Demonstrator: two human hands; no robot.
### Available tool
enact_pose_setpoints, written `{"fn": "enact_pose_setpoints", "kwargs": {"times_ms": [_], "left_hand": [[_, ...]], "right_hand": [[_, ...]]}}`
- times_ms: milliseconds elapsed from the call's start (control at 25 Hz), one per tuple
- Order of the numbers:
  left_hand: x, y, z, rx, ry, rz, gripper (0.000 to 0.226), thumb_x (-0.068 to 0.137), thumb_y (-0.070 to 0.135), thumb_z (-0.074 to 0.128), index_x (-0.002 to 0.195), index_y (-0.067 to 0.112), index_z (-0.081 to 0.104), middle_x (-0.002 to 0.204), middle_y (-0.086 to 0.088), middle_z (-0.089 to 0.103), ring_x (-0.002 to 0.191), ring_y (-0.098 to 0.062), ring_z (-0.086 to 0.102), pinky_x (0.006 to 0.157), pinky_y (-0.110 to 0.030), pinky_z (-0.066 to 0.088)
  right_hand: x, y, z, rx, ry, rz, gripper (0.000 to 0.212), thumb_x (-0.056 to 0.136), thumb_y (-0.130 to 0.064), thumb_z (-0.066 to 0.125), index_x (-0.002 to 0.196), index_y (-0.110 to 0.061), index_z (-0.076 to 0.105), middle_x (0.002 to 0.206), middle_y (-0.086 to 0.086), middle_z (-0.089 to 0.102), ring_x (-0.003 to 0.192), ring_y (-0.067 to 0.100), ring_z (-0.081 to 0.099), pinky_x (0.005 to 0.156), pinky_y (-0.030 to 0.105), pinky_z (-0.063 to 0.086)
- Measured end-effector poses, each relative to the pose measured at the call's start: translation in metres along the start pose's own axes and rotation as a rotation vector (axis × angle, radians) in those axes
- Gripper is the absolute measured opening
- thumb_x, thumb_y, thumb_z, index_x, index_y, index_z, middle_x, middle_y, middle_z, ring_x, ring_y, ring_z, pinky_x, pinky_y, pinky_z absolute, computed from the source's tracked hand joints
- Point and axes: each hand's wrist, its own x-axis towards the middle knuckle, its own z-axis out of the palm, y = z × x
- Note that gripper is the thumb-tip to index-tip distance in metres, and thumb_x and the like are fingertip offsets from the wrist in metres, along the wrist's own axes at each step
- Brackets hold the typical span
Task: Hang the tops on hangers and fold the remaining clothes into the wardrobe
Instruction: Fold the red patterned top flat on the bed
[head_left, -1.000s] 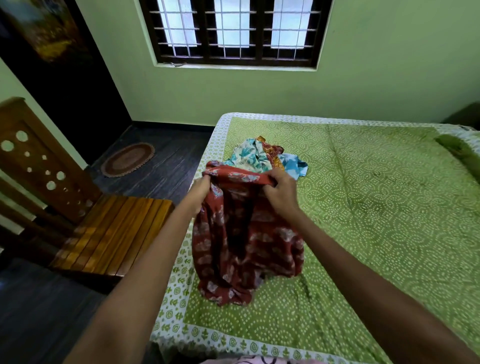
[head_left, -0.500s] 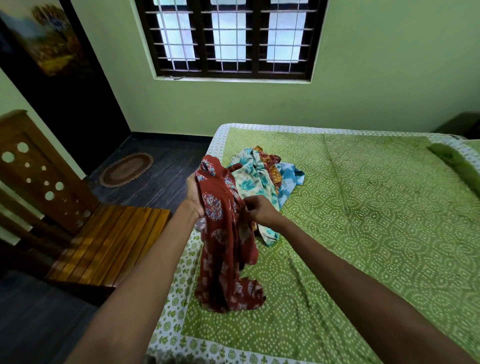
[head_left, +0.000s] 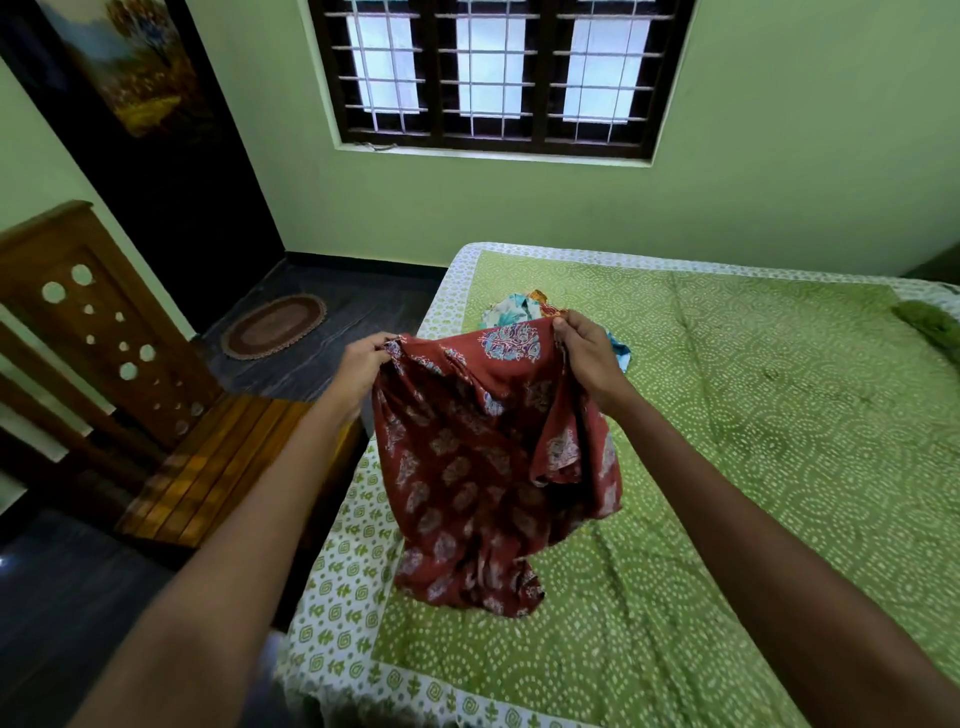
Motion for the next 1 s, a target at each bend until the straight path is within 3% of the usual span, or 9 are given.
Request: {"fn": "enact_pose_setpoints", "kwargs": {"times_ms": [120,280,400,520,600,640,760,840,1000], "left_hand": [[-0.007,-0.004,0.007,-0.076,-0.148,-0.104,0.023,0.087,0.005,0.047,0.079,0.007,0.068,0.075,-0.007,0.066,0.077,-0.025,0.059,0.072,-0.035,0.049],[-0.003,-0.006,0.02,0.406,-0.203,0.253,0.011,0.083,0.002,0.066,0.094,0.001,0.067,0.084,-0.01,0.063,0.078,-0.017,0.055,0.071,-0.027,0.042],[-0.006,0.001,0.042,0.117,-0.12,0.225,0.009,0.091,0.003,0.054,0.092,0.006,0.063,0.091,-0.011,0.065,0.082,-0.014,0.059,0.077,-0.027,0.043],[-0.006,0.022,0.065,-0.367,-0.155,0.014,0.017,0.098,0.011,0.04,0.097,0.005,0.056,0.095,-0.008,0.066,0.089,-0.013,0.063,0.086,-0.025,0.048],[-0.002,0.037,0.08,-0.213,-0.141,0.06,0.019,0.1,0.017,0.038,0.095,0.008,0.053,0.094,-0.01,0.06,0.088,-0.02,0.057,0.086,-0.026,0.042],[-0.004,0.045,0.088,-0.034,-0.158,0.119,0.019,0.1,0.016,0.037,0.089,0.01,0.05,0.083,-0.006,0.055,0.077,-0.016,0.052,0.076,-0.021,0.04],[-0.012,0.06,0.117,0.328,-0.247,0.317,0.019,0.099,0.013,0.041,0.079,0.013,0.043,0.067,0.002,0.043,0.06,-0.007,0.039,0.055,-0.017,0.031],[-0.011,0.065,0.123,0.348,-0.299,0.372,0.027,0.097,0.014,0.046,0.071,0.019,0.041,0.062,0.001,0.042,0.055,-0.009,0.038,0.054,-0.025,0.03],[0.0,0.086,0.098,0.433,-0.186,0.447,0.026,0.095,0.014,0.052,0.07,0.019,0.046,0.055,0.0,0.041,0.041,0.0,0.033,0.044,-0.016,0.024]], "right_hand": [[0.004,-0.018,-0.001,0.219,0.042,0.045,0.027,0.1,-0.017,0.041,0.077,-0.015,0.054,0.076,0.005,0.061,0.07,0.014,0.056,0.071,0.029,0.047],[0.012,-0.035,-0.007,0.399,0.082,0.137,0.029,0.1,-0.016,0.041,0.073,-0.016,0.052,0.068,0.001,0.058,0.062,0.012,0.054,0.063,0.025,0.046],[0.02,-0.04,-0.02,0.415,0.008,0.34,0.026,0.099,-0.019,0.042,0.082,-0.014,0.061,0.071,0.002,0.065,0.066,0.015,0.061,0.07,0.028,0.051],[0.031,-0.031,-0.029,0.024,0.055,0.375,0.025,0.096,-0.017,0.048,0.075,-0.01,0.06,0.064,0.006,0.063,0.064,0.019,0.057,0.063,0.024,0.046],[0.027,-0.021,-0.026,-0.314,0.245,0.199,0.021,0.09,-0.017,0.058,0.072,-0.014,0.049,0.072,0.004,0.056,0.066,0.018,0.051,0.061,0.024,0.039],[0.019,-0.019,-0.018,-0.275,0.263,0.082,0.019,0.088,-0.019,0.062,0.077,-0.014,0.048,0.077,0.003,0.055,0.068,0.016,0.05,0.062,0.026,0.039],[-0.01,-0.007,0.019,-0.207,0.014,-0.154,0.015,0.083,-0.009,0.066,0.091,-0.007,0.054,0.079,0.003,0.055,0.067,0.013,0.051,0.059,0.019,0.038],[-0.012,0.007,0.031,-0.333,0.026,-0.174,0.016,0.079,-0.006,0.065,0.091,-0.004,0.055,0.071,0.0,0.052,0.059,0.009,0.046,0.052,0.017,0.032],[-0.004,0.039,0.017,-0.625,0.071,0.035,0.031,0.076,-0.007,0.059,0.056,-0.013,0.035,0.064,0.014,0.046,0.062,0.023,0.042,0.055,0.032,0.022]]}}
